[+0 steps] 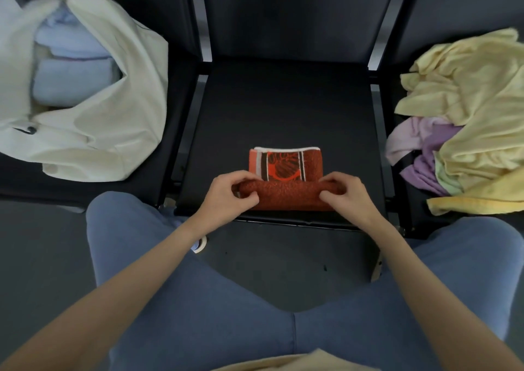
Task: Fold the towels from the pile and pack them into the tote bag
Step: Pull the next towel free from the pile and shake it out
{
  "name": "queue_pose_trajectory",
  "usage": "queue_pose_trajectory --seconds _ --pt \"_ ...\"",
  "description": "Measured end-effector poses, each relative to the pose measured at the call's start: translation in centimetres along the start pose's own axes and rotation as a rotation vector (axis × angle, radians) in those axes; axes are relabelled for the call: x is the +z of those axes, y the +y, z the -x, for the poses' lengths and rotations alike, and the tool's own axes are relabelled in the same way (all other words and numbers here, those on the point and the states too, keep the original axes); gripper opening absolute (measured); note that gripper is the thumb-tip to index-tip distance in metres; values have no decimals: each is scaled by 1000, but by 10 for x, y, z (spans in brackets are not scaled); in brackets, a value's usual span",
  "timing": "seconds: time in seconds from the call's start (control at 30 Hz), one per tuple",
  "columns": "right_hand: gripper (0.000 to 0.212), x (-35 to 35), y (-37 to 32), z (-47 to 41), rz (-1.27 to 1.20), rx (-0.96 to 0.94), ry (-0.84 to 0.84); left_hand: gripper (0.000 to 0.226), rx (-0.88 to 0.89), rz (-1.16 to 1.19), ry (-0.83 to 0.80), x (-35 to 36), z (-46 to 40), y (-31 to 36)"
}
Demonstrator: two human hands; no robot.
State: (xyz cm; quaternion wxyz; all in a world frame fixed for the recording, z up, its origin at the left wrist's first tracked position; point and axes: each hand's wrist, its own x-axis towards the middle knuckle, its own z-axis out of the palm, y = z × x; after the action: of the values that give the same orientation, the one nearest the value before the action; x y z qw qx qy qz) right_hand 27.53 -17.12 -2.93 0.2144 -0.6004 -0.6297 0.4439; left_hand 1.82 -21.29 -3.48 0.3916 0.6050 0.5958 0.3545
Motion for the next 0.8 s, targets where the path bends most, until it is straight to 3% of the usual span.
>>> queue_pose_trajectory --seconds 0.13,0.23,0.4,0.5,0.63,0.8 --pt "12 3 4 -4 -443 146 72 23 -138 211 121 8 -10 4" --pt "41 9 14 -13 -539 233 79 26 -308 323 225 15 -29 -1" --pt "34 26 25 -27 -353 192 87 35 -486 397 352 24 -49 -12" --pt "31 34 24 -35 -253 135 117 52 -509 387 337 28 -47 -11" --pt "34 40 20 -42 -91 127 155 69 -431 183 282 33 -38 -18" --pt "51 46 10 -45 48 247 264 79 -589 11 208 35 -36 -33"
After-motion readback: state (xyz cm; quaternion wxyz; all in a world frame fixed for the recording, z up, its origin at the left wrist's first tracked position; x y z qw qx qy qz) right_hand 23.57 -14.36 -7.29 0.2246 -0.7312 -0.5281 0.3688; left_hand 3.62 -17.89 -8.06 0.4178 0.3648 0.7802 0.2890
